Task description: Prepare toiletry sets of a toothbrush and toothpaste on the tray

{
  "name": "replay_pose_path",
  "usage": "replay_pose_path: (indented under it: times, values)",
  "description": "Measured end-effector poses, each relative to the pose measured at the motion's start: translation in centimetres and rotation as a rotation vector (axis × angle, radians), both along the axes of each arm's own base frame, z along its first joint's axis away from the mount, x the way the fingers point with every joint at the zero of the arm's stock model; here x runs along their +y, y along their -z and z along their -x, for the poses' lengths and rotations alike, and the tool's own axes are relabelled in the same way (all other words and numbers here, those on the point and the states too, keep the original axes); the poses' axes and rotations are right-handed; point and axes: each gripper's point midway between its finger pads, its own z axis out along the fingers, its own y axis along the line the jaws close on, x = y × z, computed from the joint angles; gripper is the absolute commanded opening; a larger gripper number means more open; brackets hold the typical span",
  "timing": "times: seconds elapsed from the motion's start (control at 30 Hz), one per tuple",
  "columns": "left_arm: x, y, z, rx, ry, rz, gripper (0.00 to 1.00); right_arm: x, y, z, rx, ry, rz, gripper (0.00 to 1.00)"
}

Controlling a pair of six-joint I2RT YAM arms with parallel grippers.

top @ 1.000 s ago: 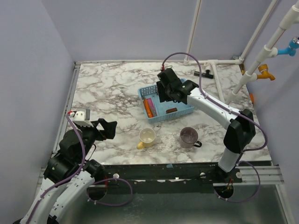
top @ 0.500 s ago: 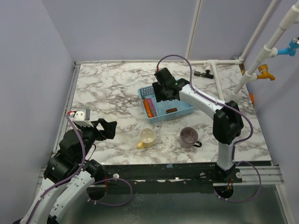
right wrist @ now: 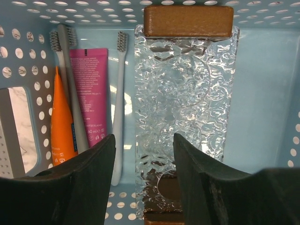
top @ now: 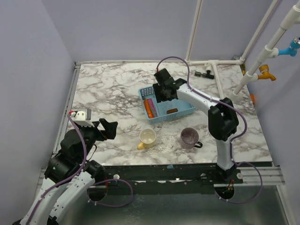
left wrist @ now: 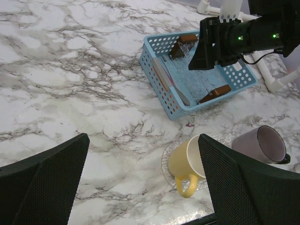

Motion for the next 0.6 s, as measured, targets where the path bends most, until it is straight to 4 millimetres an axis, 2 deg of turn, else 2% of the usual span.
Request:
replay_pose_path:
  times: [0.4,0.6]
  values:
    - [0.1,0.0,-0.1,0.002,-0.004,-0.001,0.99,0.0,1.7,0.0,0.028,0.000,0.020,0.48]
    - [0.1,0.0,-0.1,0.002,-0.005,-0.001,0.99,0.2,1.7,-0.3,0.024,-0.002,0.021,0.39]
